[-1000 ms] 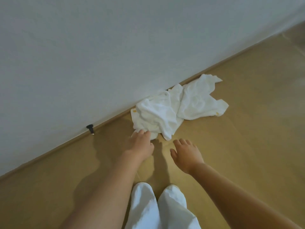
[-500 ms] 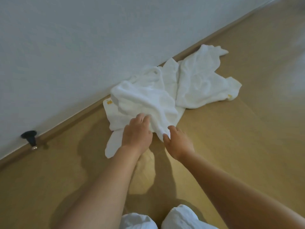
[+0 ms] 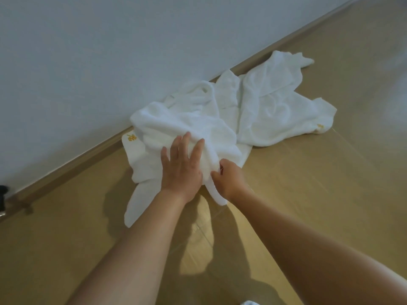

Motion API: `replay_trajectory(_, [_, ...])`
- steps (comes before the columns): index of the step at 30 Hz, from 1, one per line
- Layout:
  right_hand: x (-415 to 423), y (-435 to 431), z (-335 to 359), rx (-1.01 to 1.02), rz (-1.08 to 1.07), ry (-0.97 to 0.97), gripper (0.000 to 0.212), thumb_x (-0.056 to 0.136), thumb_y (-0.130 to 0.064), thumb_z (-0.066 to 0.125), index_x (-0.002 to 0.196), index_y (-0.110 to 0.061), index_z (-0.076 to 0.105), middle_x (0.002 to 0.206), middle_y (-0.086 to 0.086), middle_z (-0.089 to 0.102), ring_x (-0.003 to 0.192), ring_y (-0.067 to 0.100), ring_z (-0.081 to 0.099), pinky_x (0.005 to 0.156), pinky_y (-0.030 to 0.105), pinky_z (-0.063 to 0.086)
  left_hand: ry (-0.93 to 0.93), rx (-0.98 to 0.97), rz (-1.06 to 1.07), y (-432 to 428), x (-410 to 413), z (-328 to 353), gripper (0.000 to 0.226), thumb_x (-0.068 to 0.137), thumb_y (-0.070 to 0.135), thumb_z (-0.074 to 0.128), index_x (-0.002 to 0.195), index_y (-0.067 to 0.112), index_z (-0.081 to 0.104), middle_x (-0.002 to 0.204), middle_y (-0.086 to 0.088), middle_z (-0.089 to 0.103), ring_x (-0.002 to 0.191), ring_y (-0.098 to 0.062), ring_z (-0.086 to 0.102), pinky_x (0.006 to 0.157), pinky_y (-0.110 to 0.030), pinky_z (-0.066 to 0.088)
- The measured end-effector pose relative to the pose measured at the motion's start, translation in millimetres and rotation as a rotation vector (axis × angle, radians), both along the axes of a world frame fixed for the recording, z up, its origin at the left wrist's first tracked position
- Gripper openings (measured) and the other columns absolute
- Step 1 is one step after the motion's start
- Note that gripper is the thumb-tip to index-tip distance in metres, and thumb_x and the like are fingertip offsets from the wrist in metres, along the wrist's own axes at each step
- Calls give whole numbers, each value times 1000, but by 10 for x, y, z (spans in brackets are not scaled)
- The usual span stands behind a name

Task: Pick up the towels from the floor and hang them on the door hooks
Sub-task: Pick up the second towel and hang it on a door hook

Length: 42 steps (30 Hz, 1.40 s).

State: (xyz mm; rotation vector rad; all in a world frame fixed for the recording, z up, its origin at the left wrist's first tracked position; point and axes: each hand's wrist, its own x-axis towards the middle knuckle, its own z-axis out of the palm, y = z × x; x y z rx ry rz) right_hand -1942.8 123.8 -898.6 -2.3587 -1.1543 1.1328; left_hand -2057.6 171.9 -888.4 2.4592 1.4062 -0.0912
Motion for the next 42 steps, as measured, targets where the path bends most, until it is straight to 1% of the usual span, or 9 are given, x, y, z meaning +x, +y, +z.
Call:
replay_trajectory(8, [91,123,868,120,158,-20,33,86,-14,47,61,-19,26,61,-3,34,54,11,30,50,25,22,-30,-4,7,15,119,693,73,91,8,44,148,28,3,157,-7,-4,146,-28,-5,116,-49,5])
replay_trajectory(12, [95,215,1444,194,232,-34,33,86,-8,43,62,-24,29,61,-6,40,55,9,37,52,26,29,-130,-34,14,97,198,1164,32,96,15,41,127,20,49,154,-5,22,147,-24,3,115,-48,11])
replay_trajectory(15, [80,247,1931,247,243,-72,18,89,-9,41,72,-15,38,66,-2,44,59,14,40,57,29,34,-195,-161,132,159,160,1618,29,96,30,36,71,19,48,100,0,61,127,-25,44,104,-47,28])
replay_trajectory(17, [77,261,2278,268,205,-49,10,90,-12,43,80,-12,44,68,-2,47,61,14,42,59,29,37,-253,-182,177,156,123,1996,38,95,35,37,60,22,33,67,8,48,84,-26,55,84,-38,35])
replay_trajectory(19, [73,268,2680,291,150,-6,10,91,-16,45,83,-11,45,67,-5,45,60,11,41,57,24,36,-333,-177,215,157,95,2426,38,94,36,42,60,21,32,60,9,41,66,-22,45,72,-31,30])
replay_trajectory(24, [8,178,3808,377,124,57,13,92,-17,49,82,-11,43,64,-7,41,56,7,37,52,18,31,-414,-208,206,198,-52,3665,36,83,29,57,59,17,33,56,5,37,60,-22,37,52,-30,26])
replay_trajectory(30, [-175,54,5295,514,38,71,16,89,-12,50,76,-16,42,65,-9,40,57,4,37,52,8,36,-390,-179,217,65,-382,5135,35,77,19,60,54,18,33,56,3,36,59,-22,37,52,-28,24])
replay_trajectory(37, [-395,-285,6535,554,72,146,30,86,-17,58,64,-21,38,59,-9,40,53,6,36,44,10,32,-720,-282,303,-287,-632,6512,33,84,26,63,62,20,39,61,4,40,55,-11,36,53,-27,29])
replay_trajectory(42, [-535,-418,7340,594,233,237,36,86,-24,63,57,-17,41,53,-7,32,47,6,29,46,18,24,-881,-296,329,-582,-800,7258,13,90,25,57,83,19,49,72,7,48,63,-5,44,57,-20,35])
